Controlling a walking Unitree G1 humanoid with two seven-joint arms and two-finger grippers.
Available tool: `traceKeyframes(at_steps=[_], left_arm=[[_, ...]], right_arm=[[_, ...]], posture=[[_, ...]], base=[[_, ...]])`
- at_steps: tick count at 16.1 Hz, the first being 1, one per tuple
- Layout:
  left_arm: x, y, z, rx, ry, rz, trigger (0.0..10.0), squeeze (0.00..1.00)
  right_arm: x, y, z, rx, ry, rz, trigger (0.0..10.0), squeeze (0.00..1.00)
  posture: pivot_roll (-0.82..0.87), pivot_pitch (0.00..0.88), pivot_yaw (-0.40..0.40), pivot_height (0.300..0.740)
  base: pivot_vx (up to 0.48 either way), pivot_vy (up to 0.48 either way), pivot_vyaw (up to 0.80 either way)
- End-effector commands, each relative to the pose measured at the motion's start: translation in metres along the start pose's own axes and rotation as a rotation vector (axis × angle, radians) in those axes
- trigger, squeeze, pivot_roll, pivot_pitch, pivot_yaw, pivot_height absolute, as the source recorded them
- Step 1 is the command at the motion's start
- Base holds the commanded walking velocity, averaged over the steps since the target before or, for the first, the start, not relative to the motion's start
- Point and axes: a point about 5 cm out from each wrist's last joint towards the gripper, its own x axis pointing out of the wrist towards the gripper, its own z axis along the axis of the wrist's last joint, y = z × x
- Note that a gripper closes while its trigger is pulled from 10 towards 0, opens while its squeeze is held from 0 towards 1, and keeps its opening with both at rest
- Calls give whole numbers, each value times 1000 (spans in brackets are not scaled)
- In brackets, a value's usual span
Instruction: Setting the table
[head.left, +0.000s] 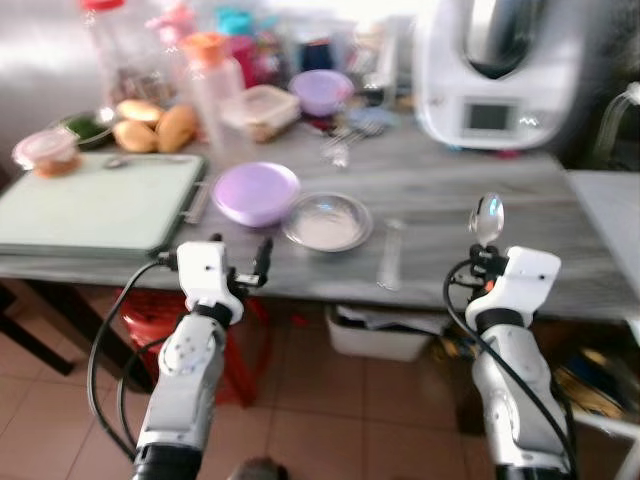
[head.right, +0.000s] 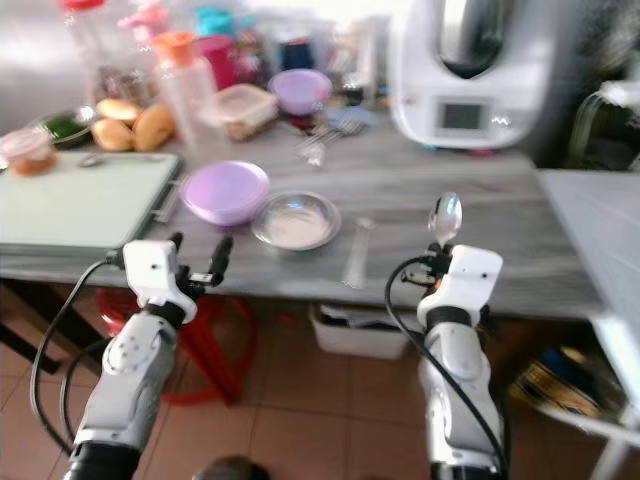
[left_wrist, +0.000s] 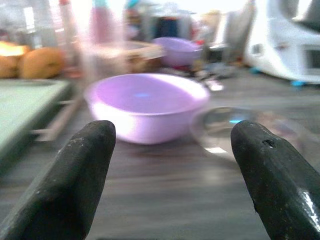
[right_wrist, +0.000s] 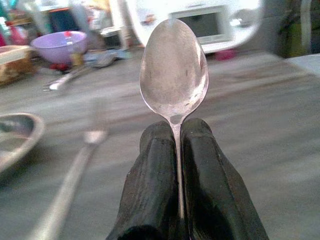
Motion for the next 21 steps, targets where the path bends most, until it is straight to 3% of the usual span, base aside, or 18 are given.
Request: traceKeyframes(at_steps=[1, 7, 12, 16, 21], left_arm=[[1, 5, 5, 10, -11, 17, 10000, 0], [-6, 13, 7, 29, -8, 30, 10000, 0], [-12, 16, 7, 41, 10, 28, 10000, 0], [-13, 15, 8, 42, 15, 18, 10000, 0], [-16, 15, 12, 55, 5, 2, 10000, 0]], right_arm=[[3, 4, 3, 8, -10, 20, 10000, 0], [13, -1, -1, 21, 30, -8, 10000, 0], [9, -30, 1, -35, 8, -164, 10000, 0], [10, -33, -1, -23, 25, -182, 10000, 0], [21, -32, 3, -12, 22, -159, 10000, 0]], posture=[[-51, 0, 33, 740], [-31, 0, 36, 740], [-32, 2, 46, 740], [-32, 9, 54, 740], [-18, 27, 55, 740]], base=[[0, 0, 0], [0, 0, 0], [0, 0, 0], [0, 0, -508], [0, 0, 0]])
